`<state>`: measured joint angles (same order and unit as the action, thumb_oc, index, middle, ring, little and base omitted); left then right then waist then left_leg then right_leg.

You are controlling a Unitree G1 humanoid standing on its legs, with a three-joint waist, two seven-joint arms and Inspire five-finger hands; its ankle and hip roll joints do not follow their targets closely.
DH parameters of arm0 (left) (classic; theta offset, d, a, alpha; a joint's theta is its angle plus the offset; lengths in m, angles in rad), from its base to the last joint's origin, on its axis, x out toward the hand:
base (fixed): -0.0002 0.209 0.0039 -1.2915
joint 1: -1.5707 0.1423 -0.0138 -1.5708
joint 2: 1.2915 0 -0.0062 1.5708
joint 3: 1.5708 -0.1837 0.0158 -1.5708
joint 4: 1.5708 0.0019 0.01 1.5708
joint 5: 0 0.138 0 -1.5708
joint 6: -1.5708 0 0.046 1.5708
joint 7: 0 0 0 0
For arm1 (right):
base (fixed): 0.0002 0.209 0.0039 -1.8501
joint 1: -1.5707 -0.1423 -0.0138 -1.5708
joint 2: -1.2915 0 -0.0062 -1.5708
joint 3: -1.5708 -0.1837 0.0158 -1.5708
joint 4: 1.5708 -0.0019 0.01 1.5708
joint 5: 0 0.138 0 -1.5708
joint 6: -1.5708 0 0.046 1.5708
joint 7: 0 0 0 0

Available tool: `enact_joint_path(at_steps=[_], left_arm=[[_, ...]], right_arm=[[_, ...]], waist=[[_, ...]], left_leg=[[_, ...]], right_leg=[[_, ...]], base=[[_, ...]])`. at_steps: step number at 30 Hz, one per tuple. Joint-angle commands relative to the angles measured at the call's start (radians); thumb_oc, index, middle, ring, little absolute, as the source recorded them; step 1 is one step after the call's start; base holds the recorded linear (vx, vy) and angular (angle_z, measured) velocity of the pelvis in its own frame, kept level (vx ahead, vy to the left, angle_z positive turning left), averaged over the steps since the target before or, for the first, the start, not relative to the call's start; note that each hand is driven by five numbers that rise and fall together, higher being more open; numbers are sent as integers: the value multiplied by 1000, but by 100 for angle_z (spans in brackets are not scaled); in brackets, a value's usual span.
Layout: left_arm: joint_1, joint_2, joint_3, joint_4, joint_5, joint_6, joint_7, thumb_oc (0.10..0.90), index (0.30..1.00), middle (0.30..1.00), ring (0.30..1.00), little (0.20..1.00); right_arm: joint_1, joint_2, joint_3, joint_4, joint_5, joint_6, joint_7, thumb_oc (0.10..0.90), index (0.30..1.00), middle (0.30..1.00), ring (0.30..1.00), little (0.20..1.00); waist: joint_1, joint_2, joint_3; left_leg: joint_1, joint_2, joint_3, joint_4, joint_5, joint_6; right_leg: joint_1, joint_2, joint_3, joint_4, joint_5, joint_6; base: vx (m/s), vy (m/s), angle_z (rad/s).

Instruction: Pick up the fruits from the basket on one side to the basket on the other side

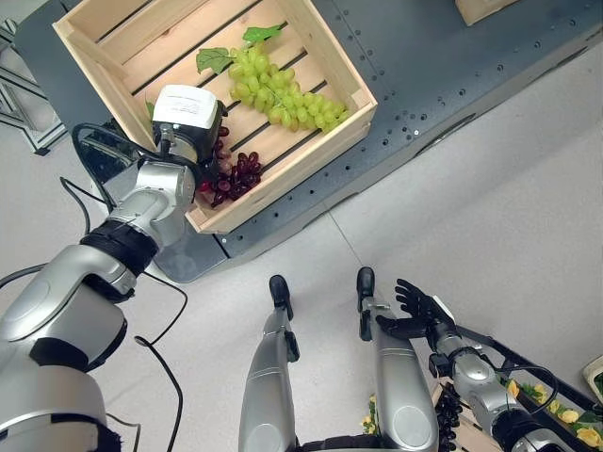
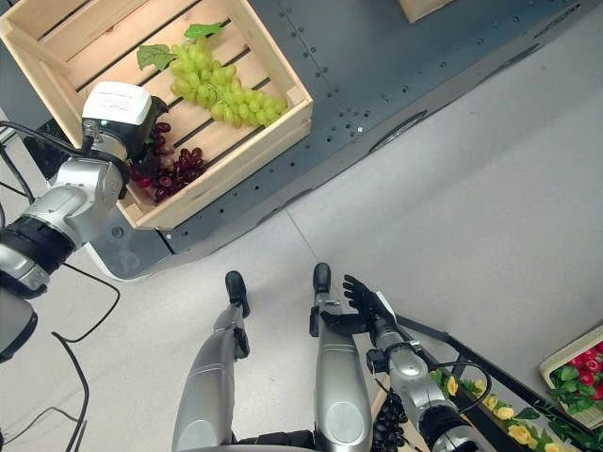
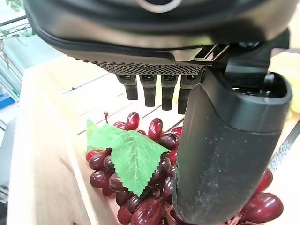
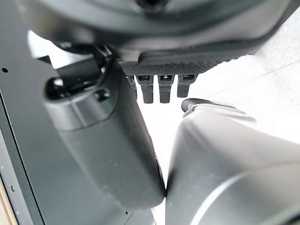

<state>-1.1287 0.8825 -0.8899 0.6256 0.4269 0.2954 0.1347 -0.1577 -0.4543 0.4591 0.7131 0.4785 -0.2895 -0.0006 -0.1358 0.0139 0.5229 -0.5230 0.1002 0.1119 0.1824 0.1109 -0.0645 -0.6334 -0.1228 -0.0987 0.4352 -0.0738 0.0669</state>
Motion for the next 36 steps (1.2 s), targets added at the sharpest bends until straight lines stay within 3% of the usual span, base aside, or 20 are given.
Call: enact_joint_path(at_steps=[1,8,12,22,28,36], left_arm=[[-39,115,152,-84,-10,-10,50,800,900,900,900,900],[-21,126,171,-112,-30,-17,-15,800,900,900,900,900],[-35,124,148,-116,-49,-10,-143,800,900,900,900,900],[-84,86,90,-68,-95,19,-332,800,900,900,900,900],[-122,85,72,-34,-75,27,-342,800,900,900,900,900],[-151,84,33,33,46,9,-482,800,900,900,900,900]], right_arm=[[106,-17,-20,-70,-31,-25,-35,800,900,900,900,900],[117,-17,-26,-86,-41,-12,-38,800,900,900,900,900],[117,-21,-29,-86,-46,-12,-30,800,900,900,900,900],[102,-19,-19,-62,-43,-12,-20,800,900,900,900,900],[102,-22,-11,-62,-41,-5,-20,800,900,900,900,900],[91,-37,-12,-58,-32,6,-6,800,900,900,900,900]], waist=[[-14,-5,-3],[-13,-2,-3],[-16,0,-3],[-25,-1,-3],[-30,0,-3],[-35,6,-3]], left_leg=[[-50,-30,9,106,-19,36],[-41,-29,13,103,-23,35],[-41,-30,17,100,-22,38],[-40,-23,24,92,-14,36],[-30,-20,29,87,-11,34],[-31,-20,29,95,-7,33]], right_leg=[[127,15,10,-267,178,-19],[136,16,10,-273,176,-18],[131,15,11,-268,177,-17],[131,13,9,-274,183,-14],[141,12,9,-282,185,-15],[138,10,7,-271,180,-17]], base=[[0,0,0],[0,0,0],[0,0,0],[0,0,0],[0,0,0],[0,0,0]])
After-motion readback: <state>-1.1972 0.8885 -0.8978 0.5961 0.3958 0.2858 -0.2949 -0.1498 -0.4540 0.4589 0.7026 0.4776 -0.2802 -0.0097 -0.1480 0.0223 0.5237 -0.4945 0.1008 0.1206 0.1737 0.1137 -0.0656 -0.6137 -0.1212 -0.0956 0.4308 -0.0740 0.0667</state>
